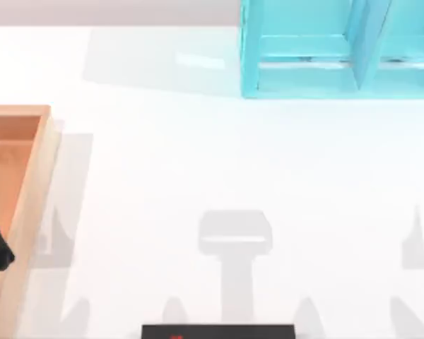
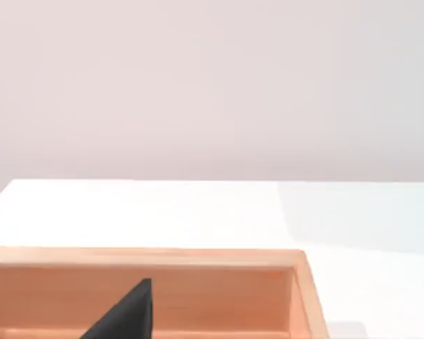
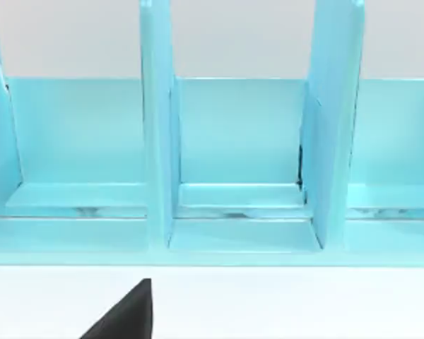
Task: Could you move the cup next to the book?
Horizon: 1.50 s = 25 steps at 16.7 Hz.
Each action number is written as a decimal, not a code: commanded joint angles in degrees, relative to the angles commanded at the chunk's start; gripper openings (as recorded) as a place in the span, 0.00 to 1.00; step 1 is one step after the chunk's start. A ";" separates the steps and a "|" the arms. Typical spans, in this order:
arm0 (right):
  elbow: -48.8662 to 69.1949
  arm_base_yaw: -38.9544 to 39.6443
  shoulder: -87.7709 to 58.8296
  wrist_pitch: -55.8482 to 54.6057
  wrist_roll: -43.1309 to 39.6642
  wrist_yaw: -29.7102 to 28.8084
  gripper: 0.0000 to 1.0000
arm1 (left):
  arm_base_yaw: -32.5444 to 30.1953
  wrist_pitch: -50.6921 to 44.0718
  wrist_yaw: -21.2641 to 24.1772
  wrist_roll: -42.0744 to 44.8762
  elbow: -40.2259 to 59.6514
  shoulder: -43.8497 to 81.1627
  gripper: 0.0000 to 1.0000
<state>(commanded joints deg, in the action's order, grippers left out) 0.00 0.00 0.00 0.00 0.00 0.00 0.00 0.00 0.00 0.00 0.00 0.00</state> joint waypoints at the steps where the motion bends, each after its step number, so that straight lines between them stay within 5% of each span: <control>1: 0.00 0.00 0.00 0.00 0.00 0.00 1.00 | 0.00 0.00 0.00 0.00 0.00 0.00 1.00; 5: 1.48 -1.85 -2.36 1.44 -3.17 -1.06 1.00 | 0.00 0.00 0.00 0.00 0.00 0.00 1.00; 10: 9.01 -10.60 -13.75 8.90 -20.77 -5.03 1.00 | 0.00 0.00 0.00 0.00 0.00 0.00 1.00; 25: 44.22 -49.22 -65.22 51.50 -115.98 -9.92 1.00 | 0.00 0.00 0.00 0.00 0.00 0.00 1.00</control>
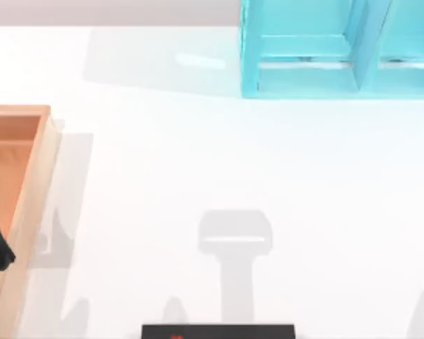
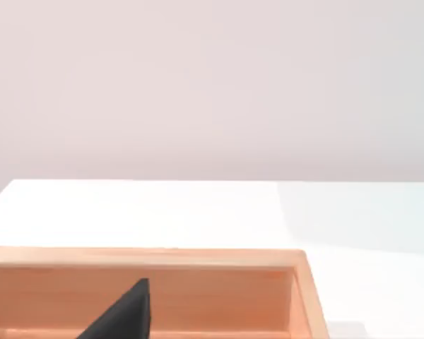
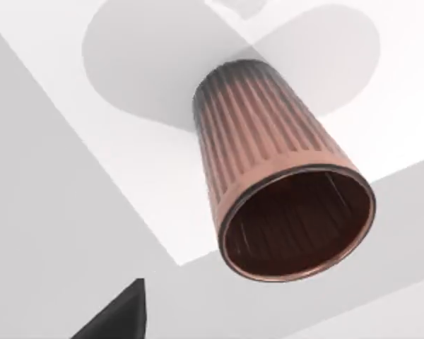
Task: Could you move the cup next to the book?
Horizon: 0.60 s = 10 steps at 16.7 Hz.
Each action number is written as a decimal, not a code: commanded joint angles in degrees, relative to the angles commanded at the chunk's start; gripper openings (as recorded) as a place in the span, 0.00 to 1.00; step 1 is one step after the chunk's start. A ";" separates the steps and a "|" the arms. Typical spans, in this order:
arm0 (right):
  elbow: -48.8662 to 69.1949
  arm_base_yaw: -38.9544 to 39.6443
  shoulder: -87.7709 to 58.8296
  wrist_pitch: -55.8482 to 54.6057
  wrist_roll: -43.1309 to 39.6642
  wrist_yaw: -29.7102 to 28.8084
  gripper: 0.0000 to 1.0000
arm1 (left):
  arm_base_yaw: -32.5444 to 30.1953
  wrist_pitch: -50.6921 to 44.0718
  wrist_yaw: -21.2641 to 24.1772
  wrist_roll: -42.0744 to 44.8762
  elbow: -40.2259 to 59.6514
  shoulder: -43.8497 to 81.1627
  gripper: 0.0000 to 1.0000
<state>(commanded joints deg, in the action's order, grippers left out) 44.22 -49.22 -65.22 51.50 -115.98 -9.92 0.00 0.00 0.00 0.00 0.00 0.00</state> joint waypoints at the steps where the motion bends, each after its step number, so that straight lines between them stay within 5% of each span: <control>1: 2.28 -2.11 -2.63 2.72 -4.83 0.53 1.00 | 0.00 0.00 0.00 0.00 0.00 0.00 1.00; 10: 18.91 -14.60 -16.28 19.56 -35.30 8.08 1.00 | 0.00 0.00 0.00 0.00 0.00 0.00 1.00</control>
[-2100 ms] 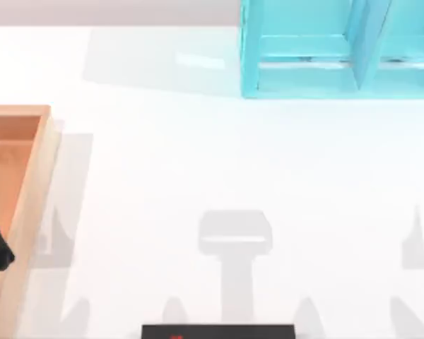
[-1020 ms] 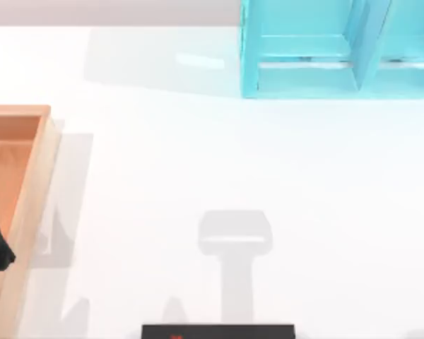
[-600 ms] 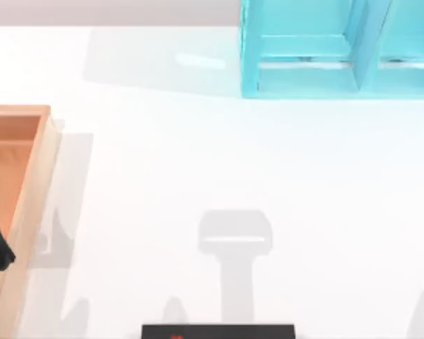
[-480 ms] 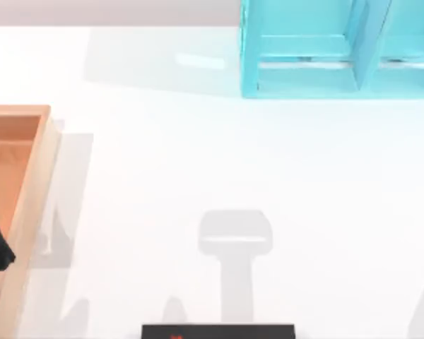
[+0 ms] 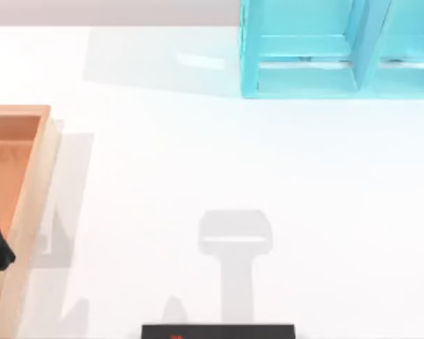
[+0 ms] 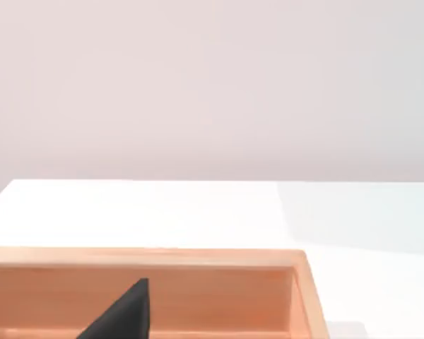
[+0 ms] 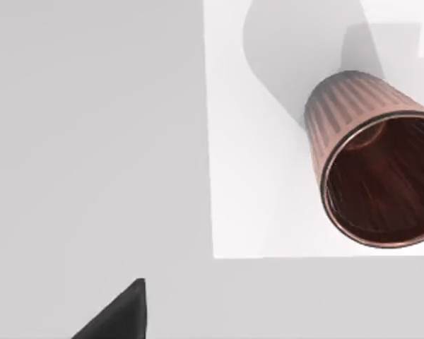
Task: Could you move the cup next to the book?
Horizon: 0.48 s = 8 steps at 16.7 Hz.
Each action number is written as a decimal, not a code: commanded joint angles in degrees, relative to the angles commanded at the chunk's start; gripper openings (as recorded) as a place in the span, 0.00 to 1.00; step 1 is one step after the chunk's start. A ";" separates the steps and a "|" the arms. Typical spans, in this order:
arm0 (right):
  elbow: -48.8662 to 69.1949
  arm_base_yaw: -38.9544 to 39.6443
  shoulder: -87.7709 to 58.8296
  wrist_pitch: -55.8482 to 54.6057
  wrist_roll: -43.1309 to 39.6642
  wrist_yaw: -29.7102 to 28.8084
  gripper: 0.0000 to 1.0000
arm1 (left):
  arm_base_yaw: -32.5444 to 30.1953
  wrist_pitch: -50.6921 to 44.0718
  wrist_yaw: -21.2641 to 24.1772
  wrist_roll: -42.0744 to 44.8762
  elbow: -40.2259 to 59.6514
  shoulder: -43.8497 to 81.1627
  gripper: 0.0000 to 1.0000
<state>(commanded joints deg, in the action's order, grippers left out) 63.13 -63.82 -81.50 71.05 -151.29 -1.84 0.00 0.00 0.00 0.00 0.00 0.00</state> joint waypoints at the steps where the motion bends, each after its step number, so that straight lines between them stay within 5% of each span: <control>1: 1.02 -0.59 -0.51 0.85 -1.42 0.70 1.00 | 0.00 0.00 0.00 0.00 0.00 0.00 1.00; 8: 2.65 -1.47 -1.19 2.14 -3.56 1.88 1.00 | 0.00 0.00 0.00 0.00 0.00 0.00 1.00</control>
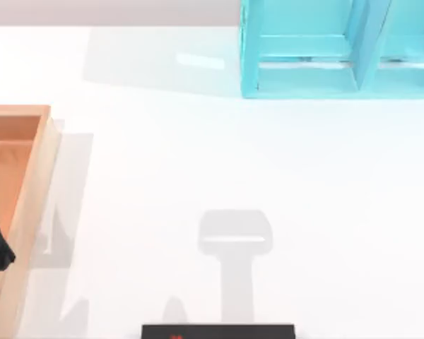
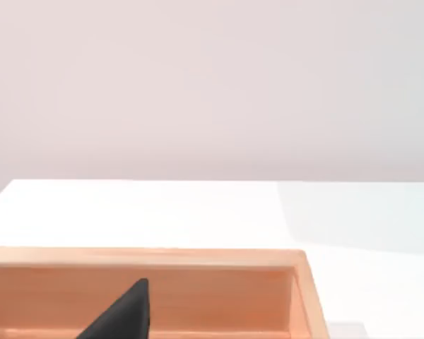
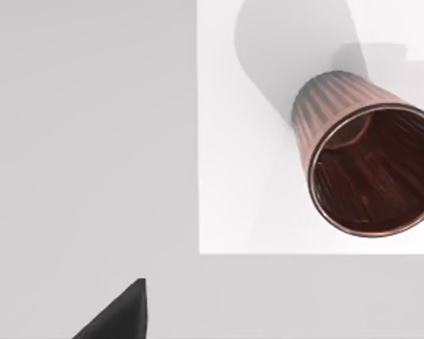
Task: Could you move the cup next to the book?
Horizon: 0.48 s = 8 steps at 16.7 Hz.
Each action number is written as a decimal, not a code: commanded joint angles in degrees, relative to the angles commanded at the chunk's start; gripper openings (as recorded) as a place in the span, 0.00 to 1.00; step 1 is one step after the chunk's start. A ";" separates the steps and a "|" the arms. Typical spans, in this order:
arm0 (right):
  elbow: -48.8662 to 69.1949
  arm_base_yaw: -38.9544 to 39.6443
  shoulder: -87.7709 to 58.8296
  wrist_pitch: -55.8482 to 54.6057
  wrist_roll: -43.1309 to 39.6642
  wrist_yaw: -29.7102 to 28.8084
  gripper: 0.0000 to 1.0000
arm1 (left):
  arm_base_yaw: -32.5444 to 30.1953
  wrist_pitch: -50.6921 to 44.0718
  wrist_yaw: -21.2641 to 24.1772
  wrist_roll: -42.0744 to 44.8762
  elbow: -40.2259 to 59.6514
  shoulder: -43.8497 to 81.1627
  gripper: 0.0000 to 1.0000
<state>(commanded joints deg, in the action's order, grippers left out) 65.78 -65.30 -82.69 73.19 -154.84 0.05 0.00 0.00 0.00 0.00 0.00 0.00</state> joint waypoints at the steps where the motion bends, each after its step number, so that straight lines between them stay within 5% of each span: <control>1: -0.16 0.24 0.21 -0.13 0.07 -0.07 1.00 | 0.00 0.00 0.00 0.00 0.00 0.00 1.00; 8: -9.59 0.28 -3.07 -13.02 0.37 0.01 1.00 | 0.00 0.00 0.00 0.00 0.00 0.00 1.00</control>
<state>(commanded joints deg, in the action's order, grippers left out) 56.19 -65.01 -85.76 60.17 -154.48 0.05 0.00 0.00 0.00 0.00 0.00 0.00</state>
